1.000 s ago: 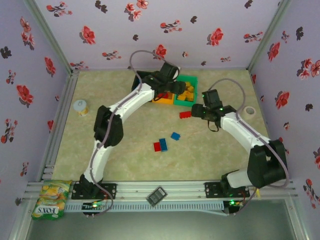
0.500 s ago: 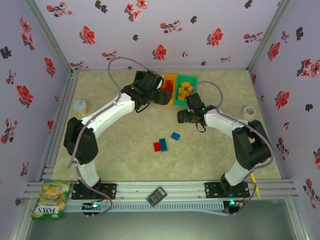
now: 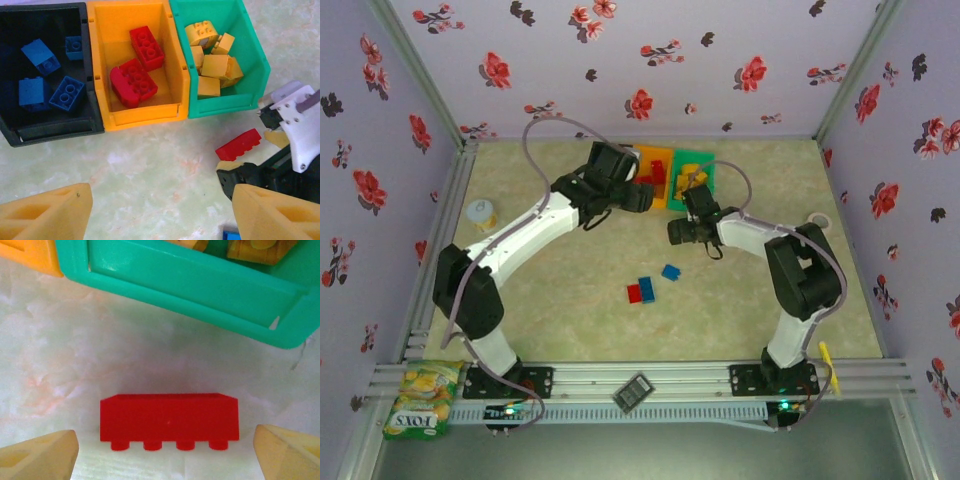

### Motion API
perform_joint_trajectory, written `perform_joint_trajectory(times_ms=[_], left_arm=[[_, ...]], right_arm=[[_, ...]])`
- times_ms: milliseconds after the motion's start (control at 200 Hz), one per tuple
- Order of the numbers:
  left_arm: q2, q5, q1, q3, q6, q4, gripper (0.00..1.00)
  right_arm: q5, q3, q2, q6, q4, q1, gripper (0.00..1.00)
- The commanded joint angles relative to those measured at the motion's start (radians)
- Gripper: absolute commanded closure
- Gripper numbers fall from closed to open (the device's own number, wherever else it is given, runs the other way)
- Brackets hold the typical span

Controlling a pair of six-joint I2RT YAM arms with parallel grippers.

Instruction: Sort the legos into containers by color

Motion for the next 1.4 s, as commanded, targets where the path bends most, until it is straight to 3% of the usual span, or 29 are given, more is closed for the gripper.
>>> perform_joint_trajectory(times_ms=[0,360,610,1060,1395], left_arm=[[-0.048,-0.026,0.006,-0.020,-0.002,0.004,0.25],[-0.058,-0.034,0.005,-0.027,0.003,0.003,0.24],[-0.062,-0.036,0.006,-0.027,0.004,0.001,0.24],[-0.096,-0.090,0.013,-0.046,-0.020,0.030,0.25],[-0.195,-0.099,0.036,-0.137,-0.032,0.024,0.24]], right_arm=[[0.012,0.042,0.039,-0.021,0.029,0.005,0.10],[0.044,0.087,0.107,-0.003,0.019,0.002,0.23],[0.061,0.078,0.072,-0.007,0.005,0.002,0.37],[-0.018,0.135,-0.117,-0.006,-0.071,0.009,0.39],[-0.106,0.367,0.022,-0.139,-0.035,0.009,0.40]])
